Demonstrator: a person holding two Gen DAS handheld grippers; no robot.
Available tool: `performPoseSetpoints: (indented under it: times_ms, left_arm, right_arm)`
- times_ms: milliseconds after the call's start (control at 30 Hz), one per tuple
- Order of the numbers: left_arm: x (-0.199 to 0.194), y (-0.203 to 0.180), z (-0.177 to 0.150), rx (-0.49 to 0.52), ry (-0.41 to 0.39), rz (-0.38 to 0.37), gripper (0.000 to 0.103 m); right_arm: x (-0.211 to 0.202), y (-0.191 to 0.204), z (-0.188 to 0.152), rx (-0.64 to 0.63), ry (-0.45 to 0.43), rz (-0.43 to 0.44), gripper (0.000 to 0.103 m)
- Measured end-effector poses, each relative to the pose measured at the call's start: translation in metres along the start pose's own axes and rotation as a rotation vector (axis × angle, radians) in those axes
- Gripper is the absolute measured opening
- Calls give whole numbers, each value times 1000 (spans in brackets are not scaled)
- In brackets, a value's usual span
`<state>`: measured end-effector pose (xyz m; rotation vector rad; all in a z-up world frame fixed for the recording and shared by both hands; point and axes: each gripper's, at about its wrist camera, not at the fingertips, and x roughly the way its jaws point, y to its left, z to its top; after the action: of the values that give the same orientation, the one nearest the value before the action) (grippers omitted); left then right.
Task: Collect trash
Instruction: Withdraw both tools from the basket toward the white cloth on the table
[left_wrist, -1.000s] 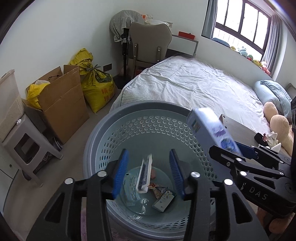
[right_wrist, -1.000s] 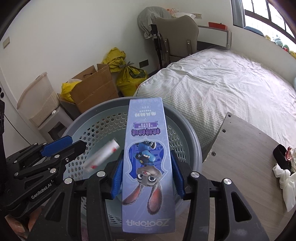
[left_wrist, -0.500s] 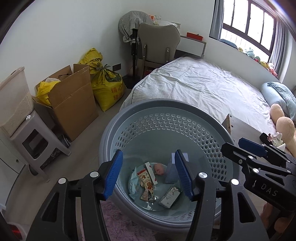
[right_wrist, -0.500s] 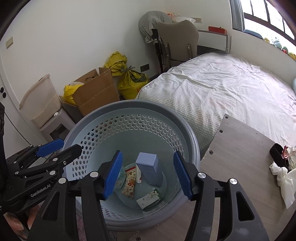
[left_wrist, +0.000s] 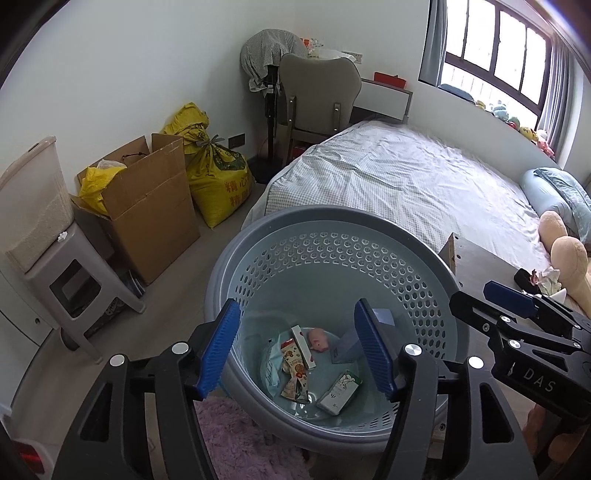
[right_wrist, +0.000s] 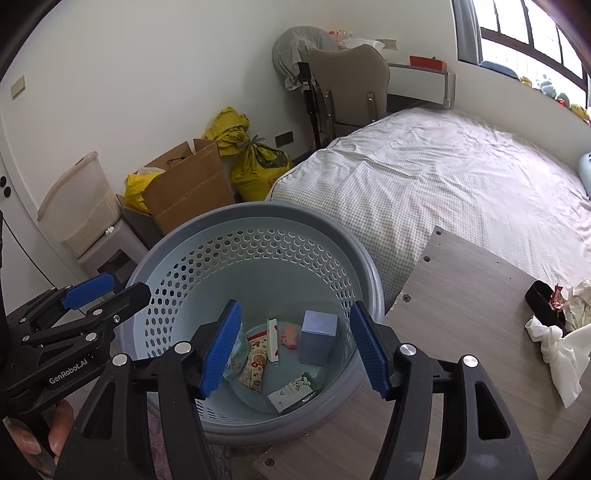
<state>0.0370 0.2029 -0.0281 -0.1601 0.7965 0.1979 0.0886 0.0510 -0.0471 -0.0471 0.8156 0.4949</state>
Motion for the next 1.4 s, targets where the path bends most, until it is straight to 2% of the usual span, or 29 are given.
performPoseSetpoints:
  times_ms: [367, 600, 867, 1400]
  left_arm:
    - [-16, -8, -4, 13, -17, -9, 68]
    - [-30, -17, -7, 26, -38, -19, 71]
    - [-46, -32, -13, 55, -63, -32, 74]
    - [-76, -74, -28, 121, -84, -86, 74]
  right_arm:
    - [-20, -4, -6, 13, -34, -12, 67]
    - [-38, -15, -15, 33, -58, -28, 77]
    - [-61, -33, -29, 66, -75, -52, 83]
    - [-110, -67, -54, 115, -124, -103, 85]
